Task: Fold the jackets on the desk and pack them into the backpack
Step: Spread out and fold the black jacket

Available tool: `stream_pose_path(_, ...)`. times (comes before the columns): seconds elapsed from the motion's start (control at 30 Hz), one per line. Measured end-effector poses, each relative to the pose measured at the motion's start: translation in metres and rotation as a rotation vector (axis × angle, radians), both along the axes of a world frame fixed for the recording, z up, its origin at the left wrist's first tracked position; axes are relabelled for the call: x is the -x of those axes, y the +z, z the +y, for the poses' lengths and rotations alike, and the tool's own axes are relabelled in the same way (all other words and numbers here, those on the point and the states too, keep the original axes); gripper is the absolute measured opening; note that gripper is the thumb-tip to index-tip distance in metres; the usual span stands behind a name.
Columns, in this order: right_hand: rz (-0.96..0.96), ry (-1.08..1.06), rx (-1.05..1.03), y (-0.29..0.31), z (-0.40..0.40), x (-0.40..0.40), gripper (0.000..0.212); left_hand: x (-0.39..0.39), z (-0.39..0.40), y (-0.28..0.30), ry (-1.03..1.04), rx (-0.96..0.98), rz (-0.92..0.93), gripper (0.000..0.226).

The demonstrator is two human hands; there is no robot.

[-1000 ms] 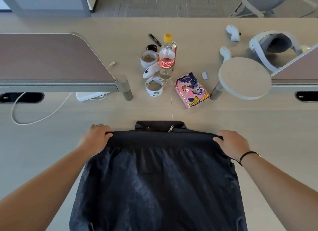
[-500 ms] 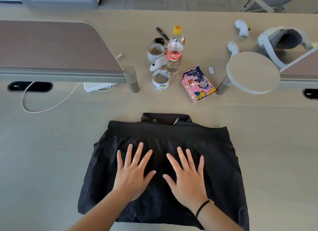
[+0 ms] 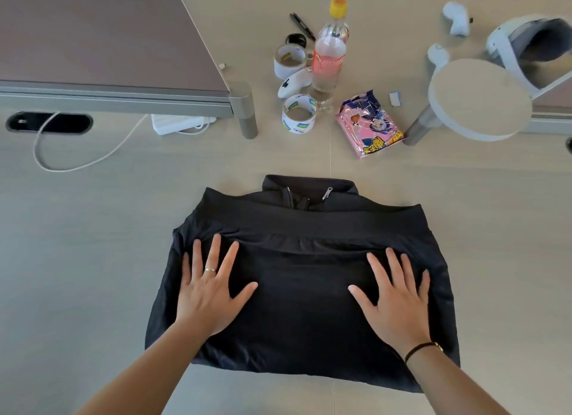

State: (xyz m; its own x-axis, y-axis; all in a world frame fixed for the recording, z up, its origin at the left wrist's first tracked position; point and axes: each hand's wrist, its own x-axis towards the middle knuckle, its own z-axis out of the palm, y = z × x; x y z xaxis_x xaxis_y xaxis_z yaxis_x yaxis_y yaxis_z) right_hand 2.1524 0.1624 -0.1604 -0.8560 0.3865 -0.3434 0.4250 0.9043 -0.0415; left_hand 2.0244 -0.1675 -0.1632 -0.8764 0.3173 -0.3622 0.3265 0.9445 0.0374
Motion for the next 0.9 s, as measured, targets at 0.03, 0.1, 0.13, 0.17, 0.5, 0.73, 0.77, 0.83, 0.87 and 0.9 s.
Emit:
stream_pose_path(0.03, 0.027, 0.006, 0.007, 0.004, -0.007, 0.006, 0.075, 0.002, 0.006, 0.002, -0.036, -0.003, 0.019, 0.089)
stream_pose_path(0.1, 0.081, 0.102, 0.032, 0.010, -0.025, 0.023, 0.071, 0.006, 0.023, 0.005, -0.131, -0.030, 0.043, 0.085)
stream_pose_path(0.13, 0.092, 0.178, 0.046, 0.010, -0.035, 0.034, 0.069, 0.009, 0.033, 0.006, -0.180, -0.046, 0.041, 0.083)
stream_pose_path(0.17, 0.092, 0.245, 0.063, 0.010, -0.043, 0.045, 0.068, 0.013, 0.045, 0.007, -0.221, -0.052, 0.030, 0.082)
stream_pose_path(0.5, 0.084, 0.223, 0.014, -0.016, -0.022, 0.087, 0.067, 0.050, 0.080, 0.002, -0.155, -0.003, -0.082, 0.102)
stream_pose_path(0.73, 0.084, 0.146, 0.068, 0.006, -0.045, 0.017, 0.072, -0.024, 0.022, 0.007, -0.163, -0.109, 0.016, 0.081)
stream_pose_path(0.77, 0.079, 0.188, 0.081, 0.008, -0.055, -0.001, 0.072, -0.043, 0.017, 0.006, -0.193, -0.123, -0.004, 0.078)
stream_pose_path(0.83, 0.059, 0.203, 0.105, 0.006, -0.069, -0.033, 0.073, -0.072, 0.013, 0.004, -0.244, -0.125, -0.054, 0.073)
stream_pose_path(0.87, 0.038, 0.186, 0.105, 0.003, -0.073, -0.045, 0.074, -0.081, 0.012, 0.003, -0.256, -0.111, -0.069, 0.071)
stream_pose_path(0.9, 0.015, 0.171, 0.091, 0.000, -0.075, -0.053, 0.075, -0.085, 0.010, 0.001, -0.260, -0.095, -0.071, 0.072)
